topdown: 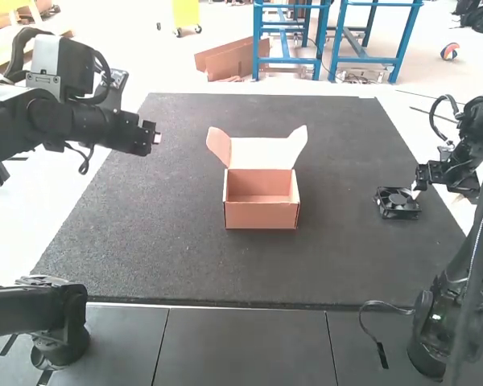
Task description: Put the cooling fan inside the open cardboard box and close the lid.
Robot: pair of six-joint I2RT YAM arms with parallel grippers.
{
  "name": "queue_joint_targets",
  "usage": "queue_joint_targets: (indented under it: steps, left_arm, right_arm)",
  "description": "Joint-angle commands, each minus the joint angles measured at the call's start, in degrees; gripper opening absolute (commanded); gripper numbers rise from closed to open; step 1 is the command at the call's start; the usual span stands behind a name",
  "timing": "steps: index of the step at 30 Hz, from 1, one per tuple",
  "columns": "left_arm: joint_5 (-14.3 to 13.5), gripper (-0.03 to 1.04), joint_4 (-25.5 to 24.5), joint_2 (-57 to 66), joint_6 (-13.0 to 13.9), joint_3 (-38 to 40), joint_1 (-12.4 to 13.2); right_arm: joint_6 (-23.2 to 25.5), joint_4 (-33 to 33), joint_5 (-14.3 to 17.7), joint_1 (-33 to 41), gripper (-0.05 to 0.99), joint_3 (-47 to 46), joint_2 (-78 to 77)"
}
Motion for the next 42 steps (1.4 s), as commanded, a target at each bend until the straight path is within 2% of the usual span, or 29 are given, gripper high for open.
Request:
queue_joint_targets:
  steps: [1,21,36,42]
  left_arm:
    - [-0.4,0.97,0.0,-0.3,0.5,0.6,-0.4]
    - [-0.4,0.97,-0.9,-0.5,0.3,0.6,-0.5]
    - [-0.4,0.97,-1.4,-0.8,0.4,1.9,-0.6]
    - [-0.4,0.97,-2.0,-0.8,0.4,2.3,-1.2]
  right_arm:
    - [1.1,0.0,-0.9,-0.4,0.90,1.5,0.5]
    - [1.7,0.6,-2.3,-0.4,0.90,3.1,3.8]
    - [1.6,0.5,-0.8,0.9,0.90,3.1,4.6]
    - [1.6,-0.3,-0.1,1.0,0.78,3.1,5.0]
